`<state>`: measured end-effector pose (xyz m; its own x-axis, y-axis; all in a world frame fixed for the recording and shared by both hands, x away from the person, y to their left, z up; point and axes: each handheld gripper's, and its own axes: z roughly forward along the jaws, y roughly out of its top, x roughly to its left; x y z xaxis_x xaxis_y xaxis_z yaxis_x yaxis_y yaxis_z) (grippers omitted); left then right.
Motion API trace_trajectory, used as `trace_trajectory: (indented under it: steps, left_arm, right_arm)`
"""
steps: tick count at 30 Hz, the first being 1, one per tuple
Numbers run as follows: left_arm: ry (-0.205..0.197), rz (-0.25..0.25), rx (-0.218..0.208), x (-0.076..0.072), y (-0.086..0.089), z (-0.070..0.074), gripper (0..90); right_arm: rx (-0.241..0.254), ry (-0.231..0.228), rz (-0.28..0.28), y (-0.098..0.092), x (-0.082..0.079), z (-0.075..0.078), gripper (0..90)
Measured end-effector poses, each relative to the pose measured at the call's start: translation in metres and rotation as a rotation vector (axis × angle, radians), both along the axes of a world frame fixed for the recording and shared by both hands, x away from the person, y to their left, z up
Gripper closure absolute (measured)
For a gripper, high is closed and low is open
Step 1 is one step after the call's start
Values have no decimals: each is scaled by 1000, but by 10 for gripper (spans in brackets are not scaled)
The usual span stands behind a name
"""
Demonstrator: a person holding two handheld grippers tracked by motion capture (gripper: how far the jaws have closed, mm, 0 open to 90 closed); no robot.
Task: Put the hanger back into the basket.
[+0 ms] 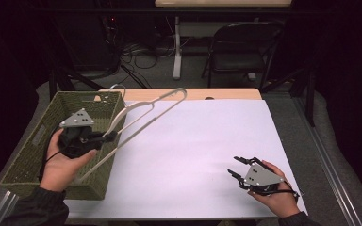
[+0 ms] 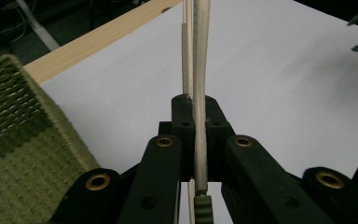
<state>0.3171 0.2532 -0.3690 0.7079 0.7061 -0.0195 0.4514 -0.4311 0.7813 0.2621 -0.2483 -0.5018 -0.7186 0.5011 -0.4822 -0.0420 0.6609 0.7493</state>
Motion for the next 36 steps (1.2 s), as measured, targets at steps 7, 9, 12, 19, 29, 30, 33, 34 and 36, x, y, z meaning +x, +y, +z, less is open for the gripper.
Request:
trace_trajectory:
  steps: [7,9,12,19,29,30,33,34,36]
  left_arm:
    - [-8,75,-8,16,38,1,872]
    - [5,93,1,20,47,1,872]
    - [20,110,24,25,58,2,872]
    - [38,146,71,30,79,4,872]
    - [47,193,98,23,109,10,872]
    - [52,195,99,22,111,9,872]
    - [60,204,107,19,119,8,872]
    - [63,208,112,17,122,7,872]
    - [67,215,118,15,127,7,872]
  right_arm:
    - [15,2,4,0,3,-3,532]
    - [17,2,-1,0,4,-3,533]
    - [17,15,0,-1,4,-4,533]
    - [-3,22,-8,0,4,-3,534]
    - [-2,22,-10,0,4,-4,535]
    - [7,21,-2,0,5,-4,536]
    - [12,12,-2,1,5,-5,535]
    - [9,15,-1,1,5,-5,535]
    - [11,14,-3,1,5,-6,535]
